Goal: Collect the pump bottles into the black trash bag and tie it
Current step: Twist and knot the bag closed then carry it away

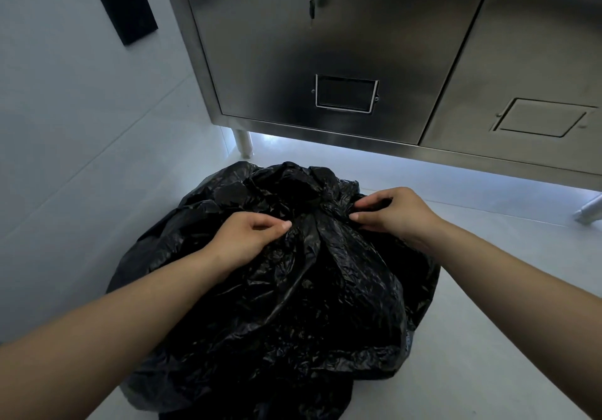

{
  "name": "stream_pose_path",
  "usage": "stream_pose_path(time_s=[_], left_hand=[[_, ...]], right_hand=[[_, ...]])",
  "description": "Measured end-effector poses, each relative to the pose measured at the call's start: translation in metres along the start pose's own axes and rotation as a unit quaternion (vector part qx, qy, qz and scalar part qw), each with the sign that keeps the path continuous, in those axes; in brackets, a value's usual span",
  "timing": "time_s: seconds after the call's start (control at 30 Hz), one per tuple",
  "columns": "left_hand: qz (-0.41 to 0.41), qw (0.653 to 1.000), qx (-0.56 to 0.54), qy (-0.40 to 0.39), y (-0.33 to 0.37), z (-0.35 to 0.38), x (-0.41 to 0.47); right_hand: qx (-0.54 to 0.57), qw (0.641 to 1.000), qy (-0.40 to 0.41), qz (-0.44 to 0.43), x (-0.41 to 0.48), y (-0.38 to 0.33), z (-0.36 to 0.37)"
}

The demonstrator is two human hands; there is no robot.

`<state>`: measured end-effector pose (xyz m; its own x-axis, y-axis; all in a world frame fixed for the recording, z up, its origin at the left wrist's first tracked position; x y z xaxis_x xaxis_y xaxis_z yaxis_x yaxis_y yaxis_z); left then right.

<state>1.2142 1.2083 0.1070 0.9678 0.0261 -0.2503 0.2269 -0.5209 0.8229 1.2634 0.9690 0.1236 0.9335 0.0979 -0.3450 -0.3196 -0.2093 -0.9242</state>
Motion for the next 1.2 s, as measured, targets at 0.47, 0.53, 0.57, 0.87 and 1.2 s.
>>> stream_pose_path(time_s=[0.47, 0.53, 0.57, 0.87, 1.2], left_hand=[[0.053, 0.995, 0.035, 0.077, 0.008, -0.058, -0.003], [0.052, 0.992, 0.037, 0.107, 0.008, -0.073, -0.001], [0.055, 0.990, 0.044, 0.126, 0.009, -0.080, 0.000], [0.052, 0.982, -0.030, 0.178, 0.008, -0.104, 0.007], [0.060, 0.994, 0.043, 0.085, 0.019, -0.089, 0.013]], right_hand=[[-0.067, 0.993, 0.039, -0.088, -0.007, -0.006, -0.032], [-0.069, 0.992, 0.043, -0.094, -0.006, -0.008, -0.036], [-0.065, 0.992, 0.049, -0.100, -0.006, -0.009, -0.039], [0.077, 0.984, 0.018, -0.160, -0.001, -0.035, -0.035], [-0.105, 0.984, -0.038, -0.138, 0.003, -0.042, -0.014]])
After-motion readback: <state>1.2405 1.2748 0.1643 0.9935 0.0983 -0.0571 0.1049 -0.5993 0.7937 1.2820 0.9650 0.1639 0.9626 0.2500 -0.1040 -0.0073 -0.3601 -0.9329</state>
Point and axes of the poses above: each hand's wrist, its own x-axis towards the middle knuckle, its own z-axis out of the palm, y = z × x, the point moved 6 cm from there along x, towards the middle knuckle, and after that the axes turned 6 degrees about x, right-handed, at the moved point
